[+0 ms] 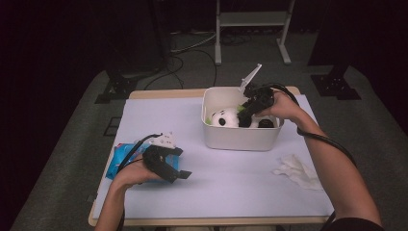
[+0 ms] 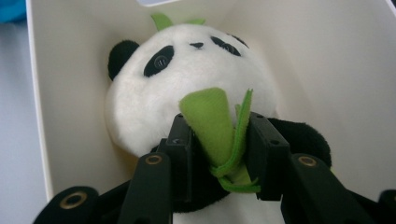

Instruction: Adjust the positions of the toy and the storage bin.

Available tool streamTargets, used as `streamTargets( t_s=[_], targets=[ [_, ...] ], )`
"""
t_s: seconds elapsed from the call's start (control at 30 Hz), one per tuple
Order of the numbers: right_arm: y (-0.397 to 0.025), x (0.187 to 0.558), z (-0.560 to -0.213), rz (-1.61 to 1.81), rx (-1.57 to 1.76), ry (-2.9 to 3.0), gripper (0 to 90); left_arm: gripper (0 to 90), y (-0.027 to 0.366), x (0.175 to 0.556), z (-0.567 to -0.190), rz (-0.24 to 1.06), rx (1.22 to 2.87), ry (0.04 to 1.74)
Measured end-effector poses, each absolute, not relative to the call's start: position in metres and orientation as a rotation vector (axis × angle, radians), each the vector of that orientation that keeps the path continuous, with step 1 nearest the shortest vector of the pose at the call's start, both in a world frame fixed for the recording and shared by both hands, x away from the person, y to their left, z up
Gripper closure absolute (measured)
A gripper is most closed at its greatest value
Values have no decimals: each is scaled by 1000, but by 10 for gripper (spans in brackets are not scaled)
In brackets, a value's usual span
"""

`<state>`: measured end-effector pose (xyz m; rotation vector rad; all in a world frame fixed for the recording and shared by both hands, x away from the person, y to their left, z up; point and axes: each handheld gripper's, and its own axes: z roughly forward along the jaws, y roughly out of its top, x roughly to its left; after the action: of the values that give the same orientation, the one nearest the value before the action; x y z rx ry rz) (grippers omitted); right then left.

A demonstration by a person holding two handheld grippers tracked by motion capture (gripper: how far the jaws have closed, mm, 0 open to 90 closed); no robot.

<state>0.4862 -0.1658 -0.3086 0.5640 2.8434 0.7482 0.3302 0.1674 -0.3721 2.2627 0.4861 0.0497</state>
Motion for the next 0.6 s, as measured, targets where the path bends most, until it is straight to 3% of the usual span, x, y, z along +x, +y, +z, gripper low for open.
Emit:
streamTargets(
  t_s=[0.3, 0.6],
  targets=[
    [-176, 479, -302, 826, 583, 2843, 529, 88, 169, 331, -370, 57, 2256, 487],
    [-194, 464, -283, 916, 597, 2807, 506, 88, 170, 332, -370, 58, 2250, 479]
  ],
)
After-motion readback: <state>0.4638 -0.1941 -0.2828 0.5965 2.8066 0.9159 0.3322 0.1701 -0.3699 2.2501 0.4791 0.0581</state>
